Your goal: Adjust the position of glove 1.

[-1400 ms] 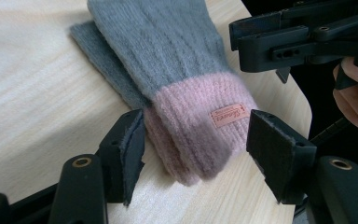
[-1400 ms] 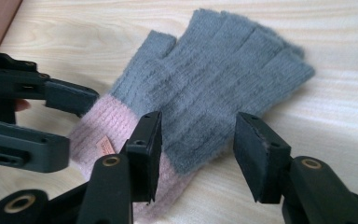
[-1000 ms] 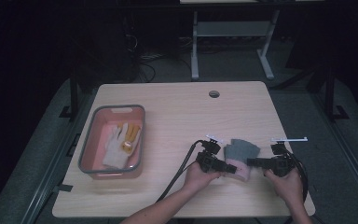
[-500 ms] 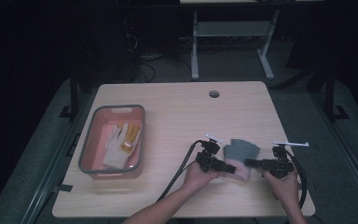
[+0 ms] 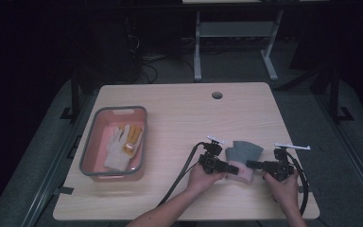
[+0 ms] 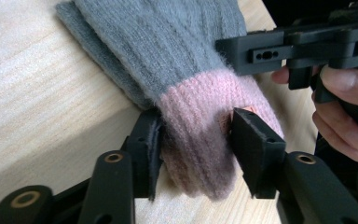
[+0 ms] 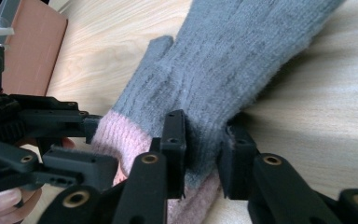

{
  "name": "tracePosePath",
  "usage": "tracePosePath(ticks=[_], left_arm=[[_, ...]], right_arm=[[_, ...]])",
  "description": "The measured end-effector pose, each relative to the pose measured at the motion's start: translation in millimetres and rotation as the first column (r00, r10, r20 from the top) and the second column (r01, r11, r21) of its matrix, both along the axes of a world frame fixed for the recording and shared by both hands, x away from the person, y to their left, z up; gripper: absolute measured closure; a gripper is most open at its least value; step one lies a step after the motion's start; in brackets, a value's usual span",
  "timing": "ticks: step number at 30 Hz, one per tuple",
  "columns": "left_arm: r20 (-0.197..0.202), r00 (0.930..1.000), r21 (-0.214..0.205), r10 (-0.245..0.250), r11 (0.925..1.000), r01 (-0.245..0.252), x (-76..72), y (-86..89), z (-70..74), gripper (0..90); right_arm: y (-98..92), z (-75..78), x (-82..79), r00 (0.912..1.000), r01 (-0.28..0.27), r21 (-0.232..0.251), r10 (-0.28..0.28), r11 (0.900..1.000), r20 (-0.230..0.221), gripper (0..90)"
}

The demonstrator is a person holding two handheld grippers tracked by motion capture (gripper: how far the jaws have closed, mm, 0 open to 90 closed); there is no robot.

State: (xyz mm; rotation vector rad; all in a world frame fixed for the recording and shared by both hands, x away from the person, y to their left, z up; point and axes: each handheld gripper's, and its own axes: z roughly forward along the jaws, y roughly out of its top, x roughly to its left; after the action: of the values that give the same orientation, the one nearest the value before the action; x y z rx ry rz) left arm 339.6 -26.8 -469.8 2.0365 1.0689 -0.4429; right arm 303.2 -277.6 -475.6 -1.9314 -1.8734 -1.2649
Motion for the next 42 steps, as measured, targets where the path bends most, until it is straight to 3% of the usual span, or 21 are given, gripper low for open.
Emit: tracePosePath(ticks=[6,14,24,35,39,42], left_arm=[[-0.004,0.9998,-0.037,0.017,0.9992,-0.017,0.3,3.0,-1.3,57.8],[-0.008,1.0000,-0.046,-0.005,0.9989,0.005,0.7,8.3,-1.2,59.0],[-0.006,1.0000,-0.046,0.001,0.9989,-0.002,-0.3,12.4,-0.3,59.9],[-0.052,0.9987,-0.012,-0.001,0.9999,0.000,1.0,4.7,1.3,44.7],[-0.055,0.9983,-0.001,-0.017,0.9998,0.017,2.0,3.1,1.1,50.9],[-0.054,0.9984,-0.024,-0.016,0.9996,0.014,2.8,4.3,0.6,58.9]], right_arm=[[-0.1,3.5,-2.1,0.9999,-0.010,0.002,0.010,1.0000,-0.005,76.8],[3.3,9.1,-2.7,0.9996,-0.027,0.010,0.027,0.9996,-0.001,77.3],[8.7,12.9,-2.8,0.9993,-0.036,0.003,0.036,0.9993,0.006,77.5],[7.4,6.5,-2.9,0.9994,-0.034,0.000,0.034,0.9994,-0.002,77.4],[7.7,6.5,-3.0,0.9994,-0.035,0.001,0.035,0.9994,-0.002,77.4],[7.4,6.4,-2.6,0.9995,-0.032,0.011,0.032,0.9994,-0.007,77.5]])
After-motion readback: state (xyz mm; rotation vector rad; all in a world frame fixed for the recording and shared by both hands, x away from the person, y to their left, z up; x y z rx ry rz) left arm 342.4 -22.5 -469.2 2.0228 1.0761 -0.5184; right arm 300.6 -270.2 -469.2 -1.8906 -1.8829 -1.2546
